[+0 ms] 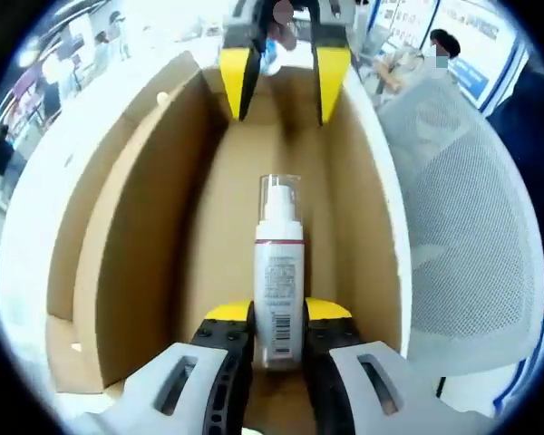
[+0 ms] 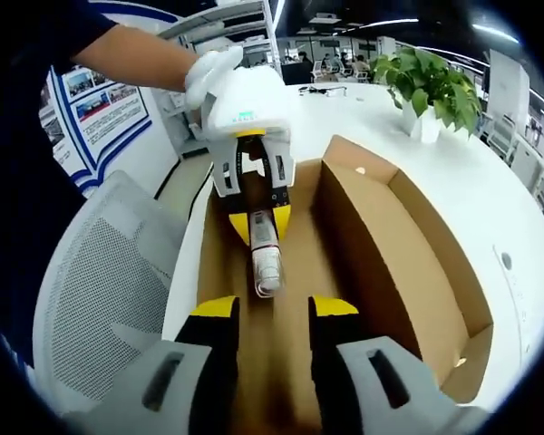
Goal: Operate the shoe box by opening the lid, removing the specified soft item, and placing it in the target area until the item is outside and the box remains undamaged.
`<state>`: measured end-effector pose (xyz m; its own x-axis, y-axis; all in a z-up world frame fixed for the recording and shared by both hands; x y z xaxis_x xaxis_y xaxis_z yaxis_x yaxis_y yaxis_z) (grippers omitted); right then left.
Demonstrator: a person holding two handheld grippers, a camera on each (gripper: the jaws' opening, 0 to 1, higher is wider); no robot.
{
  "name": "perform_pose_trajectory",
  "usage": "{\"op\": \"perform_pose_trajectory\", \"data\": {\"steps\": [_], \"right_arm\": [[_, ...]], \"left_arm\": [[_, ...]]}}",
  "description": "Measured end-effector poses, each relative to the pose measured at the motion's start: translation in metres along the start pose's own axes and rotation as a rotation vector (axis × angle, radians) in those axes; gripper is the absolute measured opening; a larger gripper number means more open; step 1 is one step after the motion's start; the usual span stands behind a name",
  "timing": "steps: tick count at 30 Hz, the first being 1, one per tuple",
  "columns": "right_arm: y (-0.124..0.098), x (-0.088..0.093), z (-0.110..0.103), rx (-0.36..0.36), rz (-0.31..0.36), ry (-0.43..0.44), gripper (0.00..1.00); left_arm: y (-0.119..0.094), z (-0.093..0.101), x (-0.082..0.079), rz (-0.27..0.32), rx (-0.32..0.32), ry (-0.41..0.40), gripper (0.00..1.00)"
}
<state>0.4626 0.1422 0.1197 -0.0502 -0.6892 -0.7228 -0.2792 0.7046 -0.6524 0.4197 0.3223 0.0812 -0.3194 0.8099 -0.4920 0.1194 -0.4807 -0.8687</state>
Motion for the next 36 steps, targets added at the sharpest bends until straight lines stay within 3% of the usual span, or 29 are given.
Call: {"op": "perform_pose_trajectory", "data": {"steps": [12, 18, 27, 36], "right_arm": [[-0.005, -0.019, -0.007, -0.020, -0.001, -0.054, 0.28], [-0.005, -0.034, -0.016, -0.036, 0.016, -0.085, 0.27], [-0.009, -0.042, -0.027, -0.052, -0.020, -0.122, 0.25], [-0.021, -0.051, -0.038, -0.047, -0.001, -0.118, 0.24]], "left_arm": [[-0.023, 0.011, -0.023, 0.102, 0.048, -0.004, 0.17], [-0.039, 0.015, -0.034, 0.196, 0.070, -0.043, 0.17], [-0.050, 0.025, -0.044, 0.241, 0.081, -0.049, 0.17], [-0.057, 0.034, -0.055, 0.311, 0.099, -0.060, 0.18]]}}
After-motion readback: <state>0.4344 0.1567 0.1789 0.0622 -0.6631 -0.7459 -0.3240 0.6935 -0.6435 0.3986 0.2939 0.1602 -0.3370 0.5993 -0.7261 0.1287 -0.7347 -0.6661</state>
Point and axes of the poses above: the point that each gripper's makers call its tool centre point, and the gripper's own axes: y roughly forward along the fingers, z roughly to its right, x roughly out of its underside, the point moved 9 cm from there along -y, roughly backward along the fingers, and after that the axes turned 6 degrees about -x, right-handed, at the moved point
